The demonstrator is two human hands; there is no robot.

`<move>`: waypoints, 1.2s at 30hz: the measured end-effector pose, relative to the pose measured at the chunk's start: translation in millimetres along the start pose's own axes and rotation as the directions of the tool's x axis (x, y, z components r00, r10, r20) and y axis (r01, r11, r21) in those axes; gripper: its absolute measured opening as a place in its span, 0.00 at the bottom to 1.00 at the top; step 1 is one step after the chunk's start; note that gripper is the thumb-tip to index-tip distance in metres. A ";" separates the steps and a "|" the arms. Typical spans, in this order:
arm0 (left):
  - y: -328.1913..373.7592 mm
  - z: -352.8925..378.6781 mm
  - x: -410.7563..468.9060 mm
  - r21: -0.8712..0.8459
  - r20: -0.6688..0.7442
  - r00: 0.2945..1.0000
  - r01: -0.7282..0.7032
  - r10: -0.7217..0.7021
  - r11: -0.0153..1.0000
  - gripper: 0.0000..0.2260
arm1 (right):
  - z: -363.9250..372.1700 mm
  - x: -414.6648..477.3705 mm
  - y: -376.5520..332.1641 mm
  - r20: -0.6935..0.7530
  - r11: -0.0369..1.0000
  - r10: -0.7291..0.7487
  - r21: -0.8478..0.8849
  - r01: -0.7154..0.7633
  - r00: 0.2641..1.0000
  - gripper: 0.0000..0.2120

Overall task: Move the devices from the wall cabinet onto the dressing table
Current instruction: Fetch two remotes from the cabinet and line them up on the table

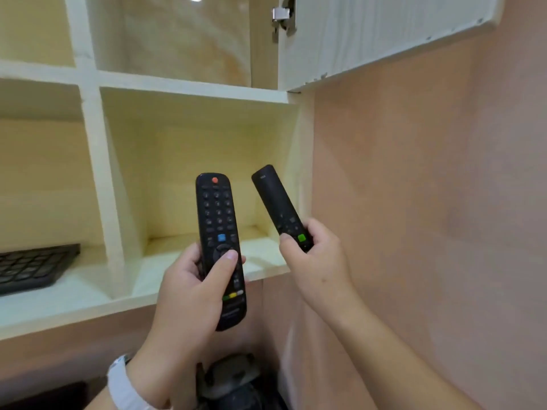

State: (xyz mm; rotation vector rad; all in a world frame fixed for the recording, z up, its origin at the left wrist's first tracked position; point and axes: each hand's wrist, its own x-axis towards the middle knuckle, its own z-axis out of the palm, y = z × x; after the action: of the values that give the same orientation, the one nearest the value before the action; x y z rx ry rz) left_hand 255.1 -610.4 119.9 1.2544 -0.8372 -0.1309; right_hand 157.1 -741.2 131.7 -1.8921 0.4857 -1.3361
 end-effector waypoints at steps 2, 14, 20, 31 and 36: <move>-9.7 -4.1 -1.5 -0.024 0.063 0.997 0.037 -0.035 0.999 0.04 | 6.5 -15.9 6.4 -0.023 0.998 0.063 0.001 -0.063 0.998 0.06; -74.4 -53.7 -29.8 -0.205 0.435 0.876 0.320 -0.206 0.925 0.04 | 52.4 -110.4 23.3 -0.285 0.916 0.306 -0.172 -0.362 0.908 0.08; -107.9 -51.6 -65.8 -0.184 0.636 0.722 0.485 -0.273 0.855 0.06 | 42.4 -180.0 23.8 -0.479 0.750 0.390 -0.329 -0.573 0.786 0.03; -95.7 -7.6 -180.7 -0.044 0.890 0.369 0.657 -0.270 0.753 0.05 | -29.0 -329.2 -31.5 -0.820 0.548 0.327 -0.241 -0.801 0.470 0.06; -63.9 -3.7 -251.1 0.011 0.954 0.225 0.638 -0.200 0.770 0.05 | -51.0 -407.5 -82.2 -0.900 0.519 0.276 -0.156 -0.840 0.338 0.08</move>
State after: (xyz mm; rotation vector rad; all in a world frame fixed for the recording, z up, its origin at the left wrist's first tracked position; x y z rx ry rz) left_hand 102.6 -499.4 -57.8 0.8968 -1.3057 -1.5882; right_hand -54.5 -431.3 -54.2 -1.0803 2.1500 -1.4813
